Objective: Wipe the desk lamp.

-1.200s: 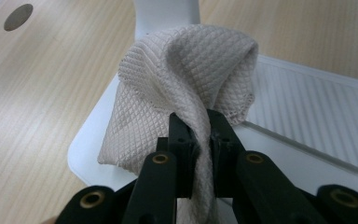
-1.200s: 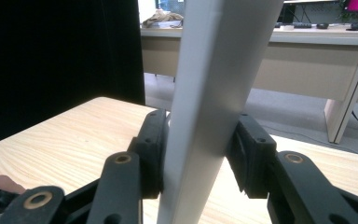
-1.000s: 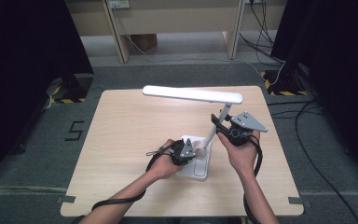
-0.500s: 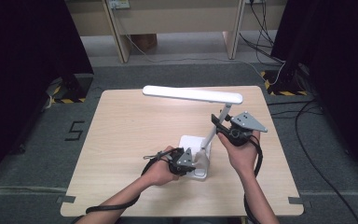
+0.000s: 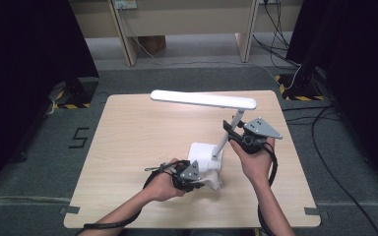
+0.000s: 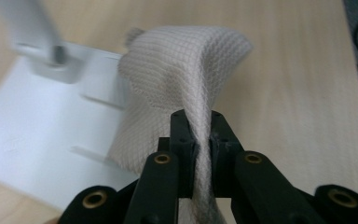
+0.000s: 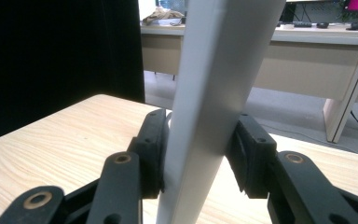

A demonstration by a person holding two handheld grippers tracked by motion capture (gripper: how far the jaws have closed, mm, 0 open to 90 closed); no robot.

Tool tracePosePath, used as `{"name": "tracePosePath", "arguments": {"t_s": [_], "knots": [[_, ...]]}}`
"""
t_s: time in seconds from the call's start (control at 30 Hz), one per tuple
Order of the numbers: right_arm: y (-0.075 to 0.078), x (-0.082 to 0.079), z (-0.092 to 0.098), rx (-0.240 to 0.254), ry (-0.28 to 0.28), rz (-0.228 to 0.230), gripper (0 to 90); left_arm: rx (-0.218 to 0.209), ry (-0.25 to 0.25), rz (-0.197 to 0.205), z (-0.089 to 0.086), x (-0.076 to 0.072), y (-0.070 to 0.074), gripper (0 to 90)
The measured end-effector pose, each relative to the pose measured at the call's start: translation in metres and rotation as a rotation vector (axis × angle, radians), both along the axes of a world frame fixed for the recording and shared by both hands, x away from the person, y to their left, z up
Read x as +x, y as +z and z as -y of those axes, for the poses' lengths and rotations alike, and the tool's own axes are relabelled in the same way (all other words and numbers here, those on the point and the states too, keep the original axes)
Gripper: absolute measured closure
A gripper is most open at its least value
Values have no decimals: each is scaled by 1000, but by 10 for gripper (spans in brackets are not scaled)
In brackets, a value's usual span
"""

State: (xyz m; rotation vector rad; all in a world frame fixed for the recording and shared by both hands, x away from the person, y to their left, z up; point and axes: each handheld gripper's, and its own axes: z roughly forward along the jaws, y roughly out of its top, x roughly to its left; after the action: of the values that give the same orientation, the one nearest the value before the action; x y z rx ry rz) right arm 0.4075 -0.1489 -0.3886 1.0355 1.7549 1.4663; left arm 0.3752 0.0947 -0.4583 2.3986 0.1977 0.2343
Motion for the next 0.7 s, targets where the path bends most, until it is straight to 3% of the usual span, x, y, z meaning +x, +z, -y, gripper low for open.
{"name": "tracePosePath", "arguments": {"t_s": [0.1, 0.23, 0.43, 0.6, 0.7], "knots": [[0, -1, 0, 2, -1, -4, 594, -37, 128, 25, -10, 18, 3, 828], [0, -1, 0, 3, 0, -3, 593, -49, 279, 92, -16, 42, -2, 828], [-2, 0, -1, 6, -1, -2, 592, -19, 356, 156, -5, 73, -16, 827], [-2, 0, 0, 0, 2, 4, 591, -3, 377, 139, 12, 93, -22, 826], [-2, 1, 1, 0, 5, 3, 591, 10, 365, 137, 18, 96, -25, 826]]}}
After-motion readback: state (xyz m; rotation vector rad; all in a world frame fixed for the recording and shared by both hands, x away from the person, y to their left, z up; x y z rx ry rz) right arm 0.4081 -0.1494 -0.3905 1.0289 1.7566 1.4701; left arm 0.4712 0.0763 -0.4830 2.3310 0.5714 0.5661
